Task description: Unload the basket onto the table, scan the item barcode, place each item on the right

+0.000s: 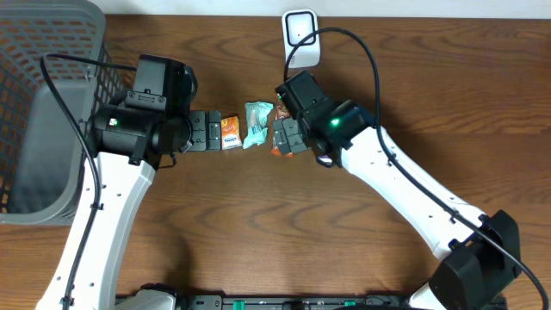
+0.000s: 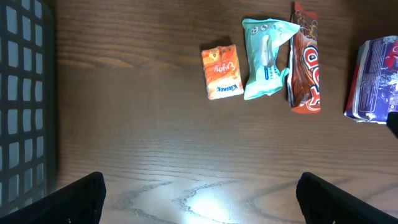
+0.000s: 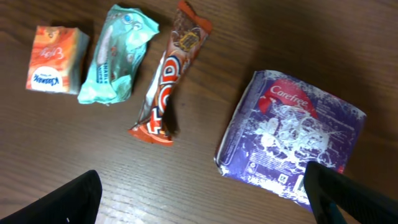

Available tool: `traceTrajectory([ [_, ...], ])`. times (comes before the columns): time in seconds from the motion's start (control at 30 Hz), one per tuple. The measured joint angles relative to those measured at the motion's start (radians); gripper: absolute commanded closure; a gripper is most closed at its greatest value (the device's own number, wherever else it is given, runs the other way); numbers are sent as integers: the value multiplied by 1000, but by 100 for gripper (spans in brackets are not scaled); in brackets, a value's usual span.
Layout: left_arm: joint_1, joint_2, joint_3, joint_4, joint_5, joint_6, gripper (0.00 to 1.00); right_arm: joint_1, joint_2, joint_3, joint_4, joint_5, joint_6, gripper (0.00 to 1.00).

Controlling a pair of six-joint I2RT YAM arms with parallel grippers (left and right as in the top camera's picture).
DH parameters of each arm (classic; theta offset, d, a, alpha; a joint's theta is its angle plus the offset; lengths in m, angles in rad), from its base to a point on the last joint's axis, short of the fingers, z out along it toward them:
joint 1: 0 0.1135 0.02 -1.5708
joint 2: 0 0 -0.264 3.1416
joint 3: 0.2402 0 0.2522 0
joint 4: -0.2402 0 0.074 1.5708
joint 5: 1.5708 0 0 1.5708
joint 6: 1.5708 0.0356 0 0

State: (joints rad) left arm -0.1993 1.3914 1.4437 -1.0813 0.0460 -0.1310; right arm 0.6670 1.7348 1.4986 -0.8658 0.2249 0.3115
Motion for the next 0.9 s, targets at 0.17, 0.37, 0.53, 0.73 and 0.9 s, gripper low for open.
traceTrajectory([
  [0.17, 0, 0, 0, 0, 0, 0, 2, 4, 0, -1, 11, 0, 25, 3],
  [0.37, 0, 0, 0, 0, 0, 0, 2, 4, 31, -10, 72, 2, 88, 9],
  [0.53, 0, 0, 0, 0, 0, 0, 2, 4, 126, -17, 95, 8, 94, 10],
  [0.73, 0, 0, 0, 0, 0, 0, 2, 4, 234, -24, 76, 138, 64, 11],
  [0.9, 0, 0, 0, 0, 0, 0, 2, 4, 259, -28, 55, 277, 26, 12],
])
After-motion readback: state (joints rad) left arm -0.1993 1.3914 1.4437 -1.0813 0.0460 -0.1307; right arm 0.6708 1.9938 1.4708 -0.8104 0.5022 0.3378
